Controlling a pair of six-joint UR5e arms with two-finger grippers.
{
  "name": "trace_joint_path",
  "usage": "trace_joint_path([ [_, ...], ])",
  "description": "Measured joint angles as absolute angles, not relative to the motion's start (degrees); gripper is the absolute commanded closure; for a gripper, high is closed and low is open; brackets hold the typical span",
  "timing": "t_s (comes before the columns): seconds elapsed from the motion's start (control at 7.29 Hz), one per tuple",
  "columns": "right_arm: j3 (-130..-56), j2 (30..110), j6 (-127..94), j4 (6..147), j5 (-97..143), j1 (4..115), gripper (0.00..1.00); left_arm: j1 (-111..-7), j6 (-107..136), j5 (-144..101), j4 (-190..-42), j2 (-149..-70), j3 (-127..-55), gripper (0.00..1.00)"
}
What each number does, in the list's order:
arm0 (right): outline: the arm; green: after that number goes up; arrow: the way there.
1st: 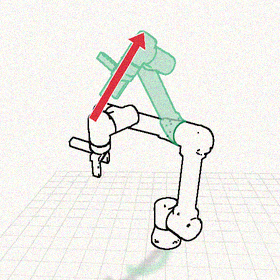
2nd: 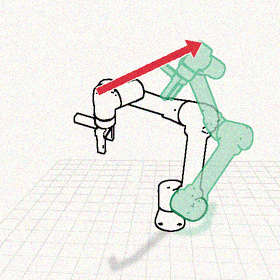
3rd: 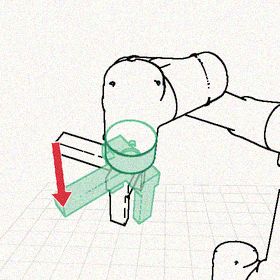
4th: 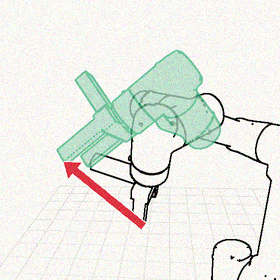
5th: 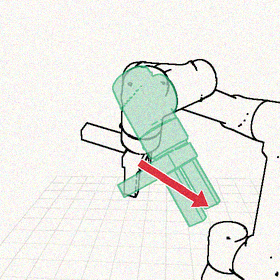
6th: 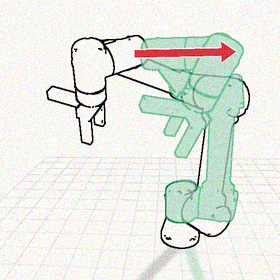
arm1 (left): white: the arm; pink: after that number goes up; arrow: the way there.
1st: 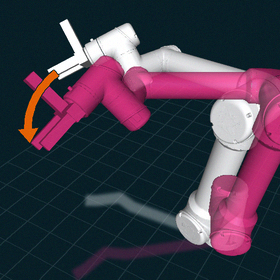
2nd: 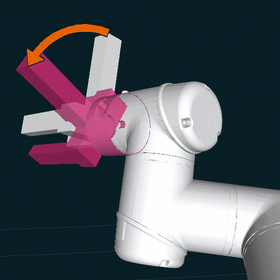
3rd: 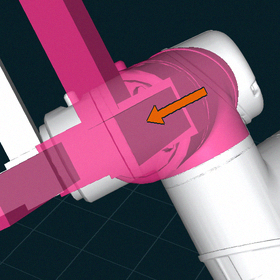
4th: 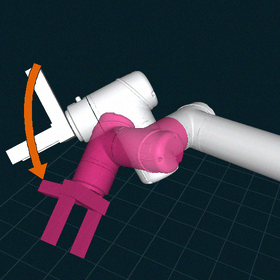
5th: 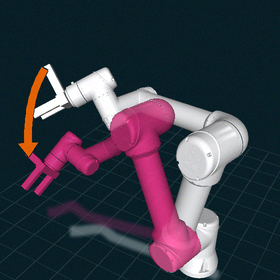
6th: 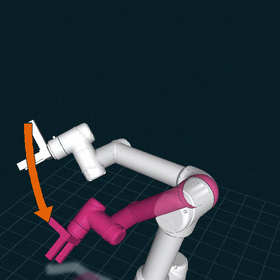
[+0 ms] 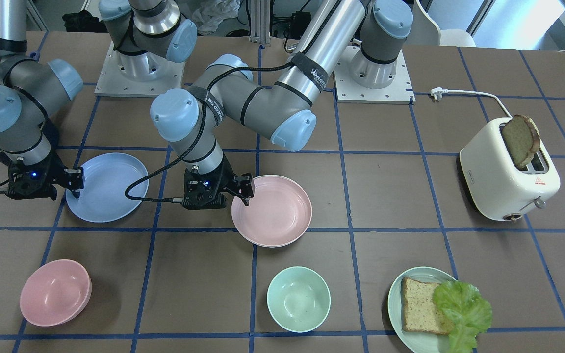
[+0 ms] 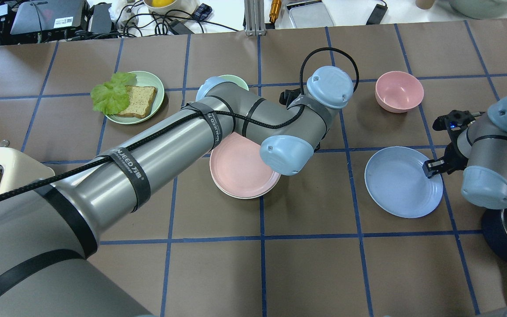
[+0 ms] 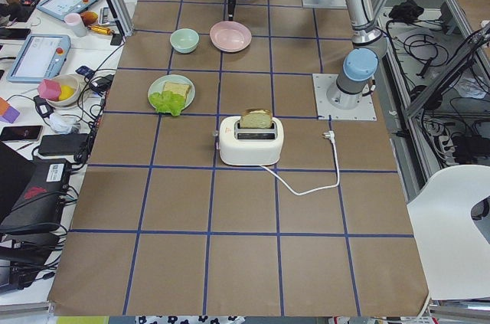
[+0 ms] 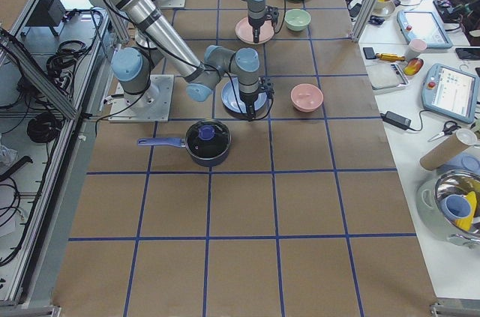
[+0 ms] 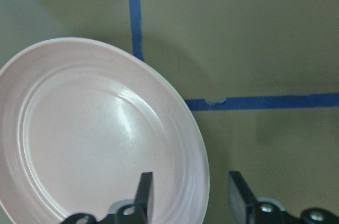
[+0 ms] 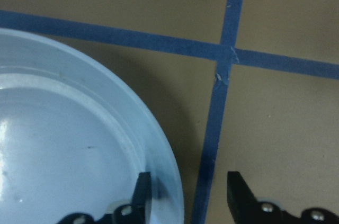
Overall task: Stack three plates with pink and blue
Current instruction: 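Raise the left arm away while the right gripper grasps the light blue plate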
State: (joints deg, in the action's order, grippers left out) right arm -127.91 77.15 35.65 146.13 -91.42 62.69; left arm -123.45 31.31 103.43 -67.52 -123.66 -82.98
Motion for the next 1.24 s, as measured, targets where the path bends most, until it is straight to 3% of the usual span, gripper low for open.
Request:
trace_joint_path([
  [0.69,-127.8,77.4,34.7,146.0,-90.5,62.8,0.8,-110.9,17.6,101.3,-86.1,-112.0,-78.2,0.0],
  [1.24,-125.1,77.6,34.5,144.1,-90.2,63.2,0.92,-96.0,6.8,95.1,-96.1,-98.1,-79.4,0.0],
])
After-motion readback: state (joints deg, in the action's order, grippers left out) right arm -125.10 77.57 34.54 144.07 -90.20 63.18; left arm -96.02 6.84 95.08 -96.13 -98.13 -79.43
